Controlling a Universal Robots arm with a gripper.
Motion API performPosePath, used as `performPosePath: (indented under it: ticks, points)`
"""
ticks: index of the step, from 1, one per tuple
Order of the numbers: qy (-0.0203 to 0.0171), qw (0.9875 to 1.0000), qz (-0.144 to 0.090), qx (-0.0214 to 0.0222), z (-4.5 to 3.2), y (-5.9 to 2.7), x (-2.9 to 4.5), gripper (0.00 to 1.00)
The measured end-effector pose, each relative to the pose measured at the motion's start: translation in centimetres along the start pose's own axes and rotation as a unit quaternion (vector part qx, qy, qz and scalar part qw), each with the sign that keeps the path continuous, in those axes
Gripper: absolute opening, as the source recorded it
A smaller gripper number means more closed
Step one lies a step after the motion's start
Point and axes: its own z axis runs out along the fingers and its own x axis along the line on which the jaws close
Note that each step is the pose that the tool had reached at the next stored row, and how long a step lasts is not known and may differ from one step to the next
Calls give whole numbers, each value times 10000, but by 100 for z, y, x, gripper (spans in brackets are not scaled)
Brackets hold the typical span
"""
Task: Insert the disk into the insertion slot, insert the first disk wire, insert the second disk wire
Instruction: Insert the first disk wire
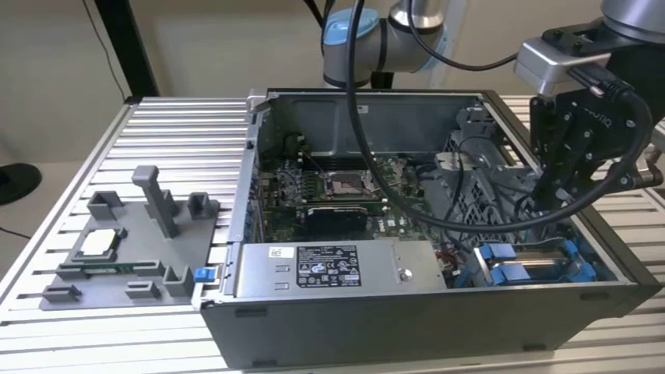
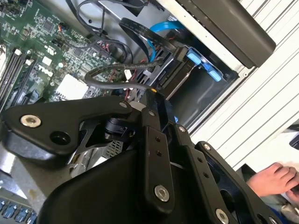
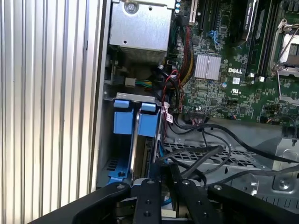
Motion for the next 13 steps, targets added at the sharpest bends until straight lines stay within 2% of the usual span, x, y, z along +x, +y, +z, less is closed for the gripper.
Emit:
performPosePath:
  ticks: [6,13]
  points:
    - [-2,10000,7,-31,3,-14,107,0]
    - [-9,9999,14,-116,7,-49,211,0]
